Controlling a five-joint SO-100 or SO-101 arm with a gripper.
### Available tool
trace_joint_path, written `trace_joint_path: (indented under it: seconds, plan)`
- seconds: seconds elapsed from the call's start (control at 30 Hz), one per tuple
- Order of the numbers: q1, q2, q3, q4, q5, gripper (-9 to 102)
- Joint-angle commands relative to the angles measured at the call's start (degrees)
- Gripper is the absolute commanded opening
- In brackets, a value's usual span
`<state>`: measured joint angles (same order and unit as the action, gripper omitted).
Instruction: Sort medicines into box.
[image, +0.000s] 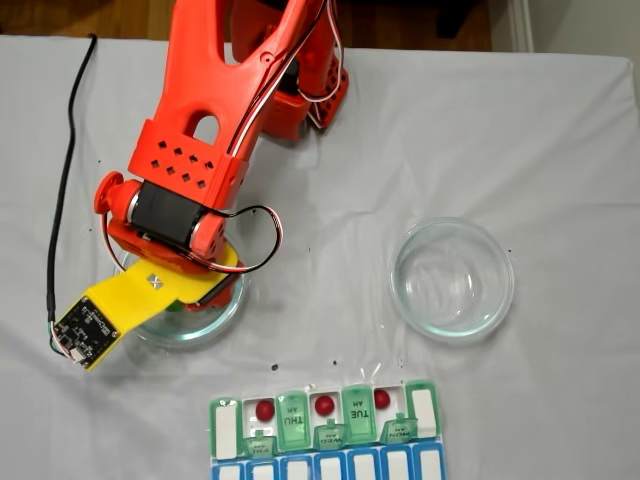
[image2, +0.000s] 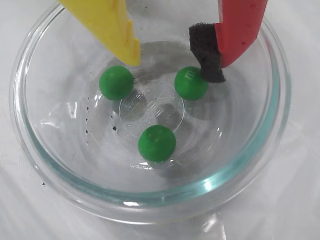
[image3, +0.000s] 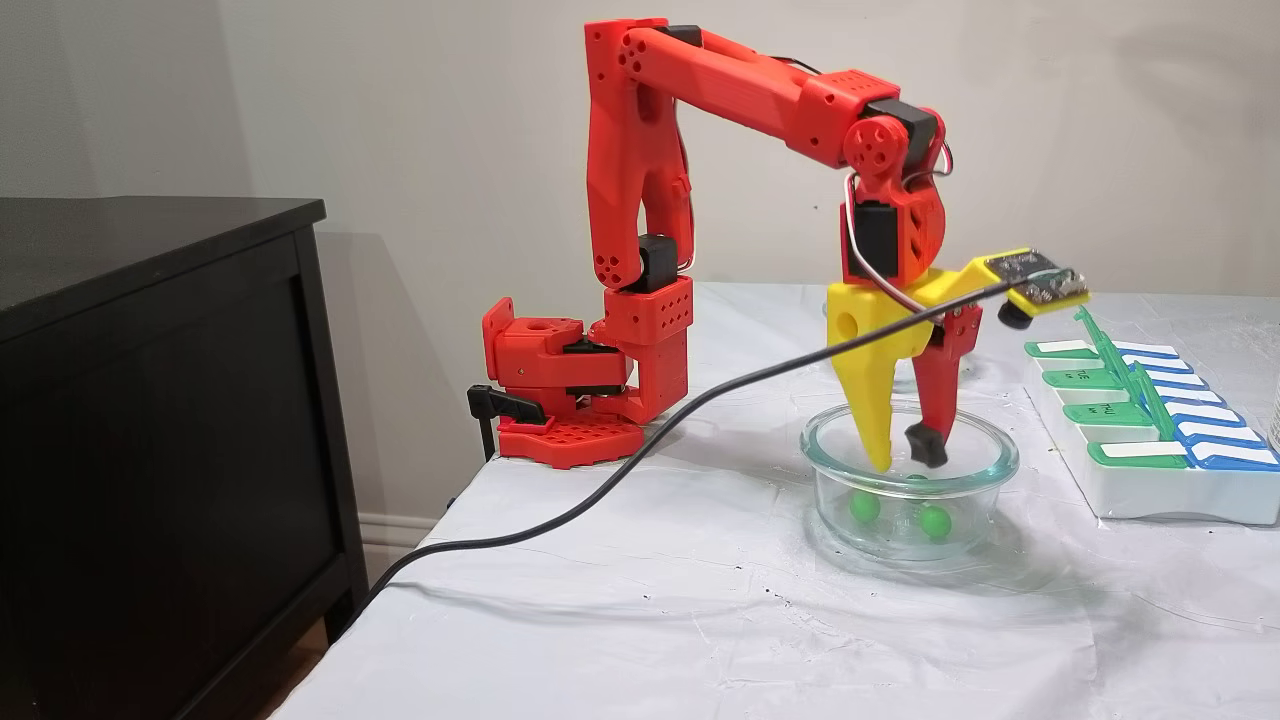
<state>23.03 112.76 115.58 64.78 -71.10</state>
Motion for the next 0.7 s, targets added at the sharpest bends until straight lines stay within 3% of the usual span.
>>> trace_joint_path:
  seconds: [0.0,0.67]
  plan:
    - [-1.41,0.97,-0.09,-1.23,-0.62,21]
    - [-2.02,0.0,1.05,-3.87,0.88,23]
